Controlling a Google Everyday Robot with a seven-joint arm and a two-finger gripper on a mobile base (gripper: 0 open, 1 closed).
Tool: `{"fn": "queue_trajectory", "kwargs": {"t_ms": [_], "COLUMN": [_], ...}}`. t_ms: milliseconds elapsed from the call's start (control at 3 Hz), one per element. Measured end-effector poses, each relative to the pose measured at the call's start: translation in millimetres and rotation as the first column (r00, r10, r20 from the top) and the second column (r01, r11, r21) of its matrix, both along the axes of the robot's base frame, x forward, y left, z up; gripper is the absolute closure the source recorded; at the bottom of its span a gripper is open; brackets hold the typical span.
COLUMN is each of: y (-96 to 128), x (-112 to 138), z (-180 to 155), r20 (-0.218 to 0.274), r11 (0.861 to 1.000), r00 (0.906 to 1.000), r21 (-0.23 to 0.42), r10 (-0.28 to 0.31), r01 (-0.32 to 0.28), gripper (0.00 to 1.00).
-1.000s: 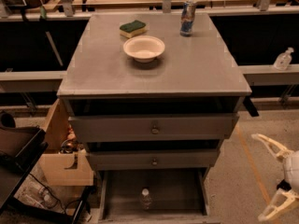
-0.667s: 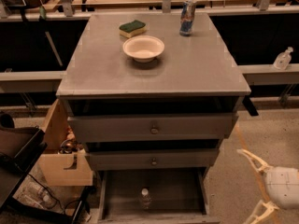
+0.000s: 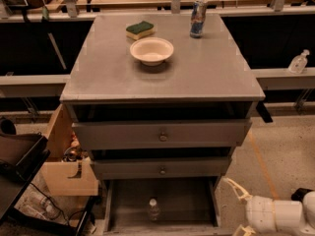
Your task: Pick water bottle from bottom drawer and place on counter
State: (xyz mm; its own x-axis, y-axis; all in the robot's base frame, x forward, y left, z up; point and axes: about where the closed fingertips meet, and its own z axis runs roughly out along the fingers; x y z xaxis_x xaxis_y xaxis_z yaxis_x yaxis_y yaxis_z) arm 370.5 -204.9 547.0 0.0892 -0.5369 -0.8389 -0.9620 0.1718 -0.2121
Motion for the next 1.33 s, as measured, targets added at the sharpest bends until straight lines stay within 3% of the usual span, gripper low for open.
{"fn": "queue_trajectory", "kwargs": {"t_ms": [1000, 1333], "y": [29, 47], "x": [3, 27], "z": [-56, -127], "r20": [-0.063, -0.127], "r11": [0.998, 0.995], "r00": [0.9977, 0.9912], "r21": [0.059, 0.094], "r10": [0.022, 0.039], "r01": [-0.019, -0.027], "gripper": [0.0, 0.0]}}
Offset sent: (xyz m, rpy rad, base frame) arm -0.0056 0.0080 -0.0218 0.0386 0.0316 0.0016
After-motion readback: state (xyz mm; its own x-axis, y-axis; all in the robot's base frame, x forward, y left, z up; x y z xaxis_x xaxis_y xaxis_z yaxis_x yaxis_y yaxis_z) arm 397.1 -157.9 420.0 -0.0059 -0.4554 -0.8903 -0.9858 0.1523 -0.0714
